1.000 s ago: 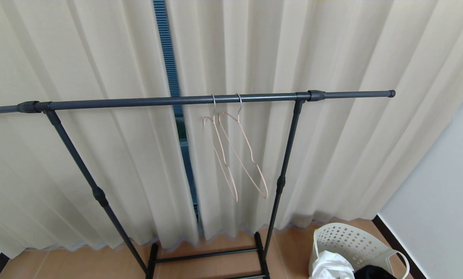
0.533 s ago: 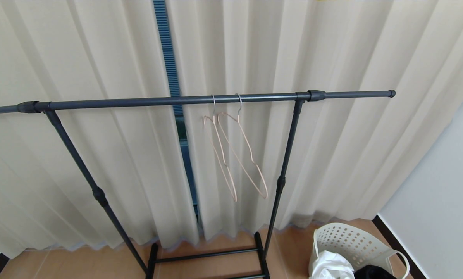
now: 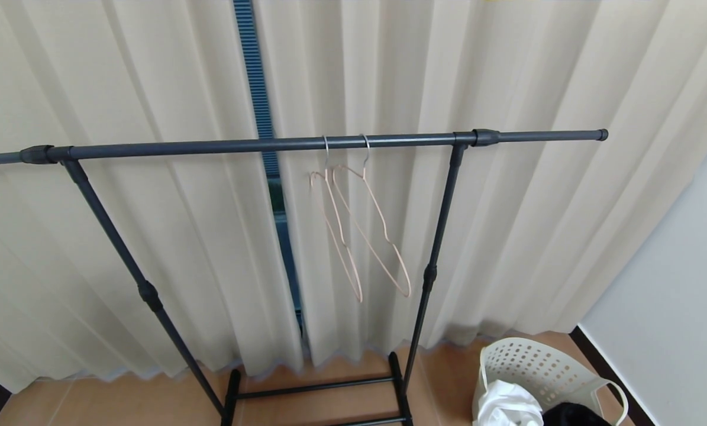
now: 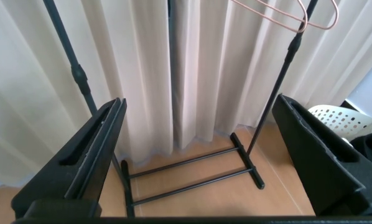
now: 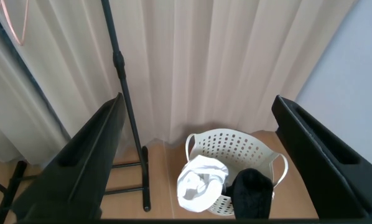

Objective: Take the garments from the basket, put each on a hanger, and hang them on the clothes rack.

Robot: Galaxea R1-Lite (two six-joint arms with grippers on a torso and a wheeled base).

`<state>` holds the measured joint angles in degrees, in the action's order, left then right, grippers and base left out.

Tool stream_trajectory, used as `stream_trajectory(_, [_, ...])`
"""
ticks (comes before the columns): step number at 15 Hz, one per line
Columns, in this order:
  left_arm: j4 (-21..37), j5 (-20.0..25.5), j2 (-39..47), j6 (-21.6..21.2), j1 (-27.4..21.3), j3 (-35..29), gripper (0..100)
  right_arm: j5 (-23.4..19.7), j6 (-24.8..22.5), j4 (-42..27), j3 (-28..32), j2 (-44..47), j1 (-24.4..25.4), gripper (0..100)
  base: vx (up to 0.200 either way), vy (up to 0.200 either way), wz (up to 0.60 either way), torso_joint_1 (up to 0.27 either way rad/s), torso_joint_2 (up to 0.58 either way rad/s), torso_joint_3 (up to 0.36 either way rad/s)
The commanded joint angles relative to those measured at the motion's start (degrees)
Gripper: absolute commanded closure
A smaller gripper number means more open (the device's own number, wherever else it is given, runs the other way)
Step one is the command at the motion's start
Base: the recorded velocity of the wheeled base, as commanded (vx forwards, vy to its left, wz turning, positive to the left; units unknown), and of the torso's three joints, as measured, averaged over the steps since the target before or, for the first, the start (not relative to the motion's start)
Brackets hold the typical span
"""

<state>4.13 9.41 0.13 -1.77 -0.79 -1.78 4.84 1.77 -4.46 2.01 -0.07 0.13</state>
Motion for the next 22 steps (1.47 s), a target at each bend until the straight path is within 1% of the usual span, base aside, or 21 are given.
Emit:
stream_trajectory(1, [0.00,-0.01,0.04,0.01,0.00,0.02,0,-0.01,-0.01,-0.02,0.01,0.07,0.04,0,0.000,0.000,0.00,-0.149,0.34,0.198])
stream_trajectory(13, [0.00,-0.01,0.04,0.01,0.00,0.02,0,-0.01,-0.10,-0.02,0.01,0.07,0.04,0,0.000,0.000,0.00,-0.153,0.36,0.209])
stream_trajectory(22, [0.00,-0.01,0.04,0.10,0.00,0.02,0,-0.09,-0.10,-0.02,0.01,0.07,0.04,0,0.000,0.000,0.00,-0.204,0.53,0.319])
